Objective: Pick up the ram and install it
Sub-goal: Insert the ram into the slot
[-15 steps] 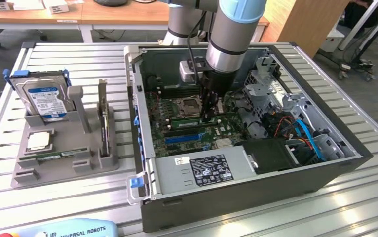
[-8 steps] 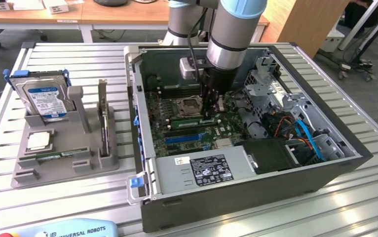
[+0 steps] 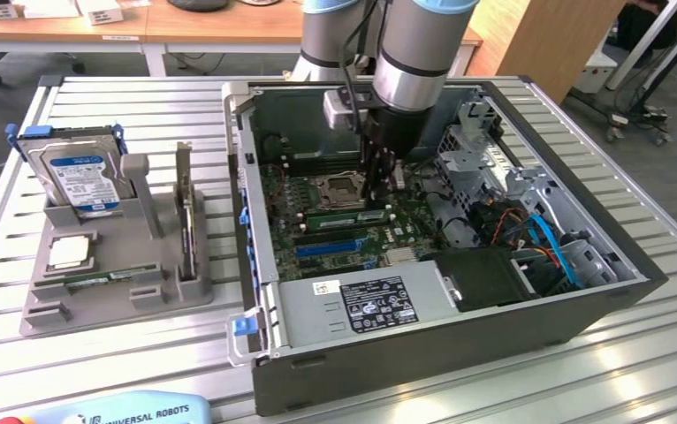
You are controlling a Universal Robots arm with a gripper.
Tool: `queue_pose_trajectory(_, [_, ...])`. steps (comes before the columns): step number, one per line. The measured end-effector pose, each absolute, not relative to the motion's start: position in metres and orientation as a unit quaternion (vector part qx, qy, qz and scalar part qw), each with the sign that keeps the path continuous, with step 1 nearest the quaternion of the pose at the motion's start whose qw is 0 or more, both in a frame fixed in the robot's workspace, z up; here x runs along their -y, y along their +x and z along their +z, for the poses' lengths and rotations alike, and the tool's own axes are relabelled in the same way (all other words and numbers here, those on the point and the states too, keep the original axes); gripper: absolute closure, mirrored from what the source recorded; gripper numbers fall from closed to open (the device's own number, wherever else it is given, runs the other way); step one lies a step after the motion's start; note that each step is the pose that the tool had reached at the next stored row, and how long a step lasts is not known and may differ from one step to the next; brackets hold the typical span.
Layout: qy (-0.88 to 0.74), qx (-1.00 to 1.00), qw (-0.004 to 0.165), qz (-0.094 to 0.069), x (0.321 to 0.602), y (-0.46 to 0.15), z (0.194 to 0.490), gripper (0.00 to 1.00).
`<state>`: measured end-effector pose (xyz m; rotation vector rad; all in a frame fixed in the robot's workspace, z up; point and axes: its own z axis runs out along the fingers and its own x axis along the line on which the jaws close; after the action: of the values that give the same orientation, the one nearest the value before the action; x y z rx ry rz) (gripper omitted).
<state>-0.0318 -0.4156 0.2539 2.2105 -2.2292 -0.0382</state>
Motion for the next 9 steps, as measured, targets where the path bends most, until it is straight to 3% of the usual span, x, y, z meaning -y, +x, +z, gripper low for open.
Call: queue_pose_trajectory(9, [0.704, 0.710, 0.001, -0.012, 0.416, -0.032, 0.266, 0.75])
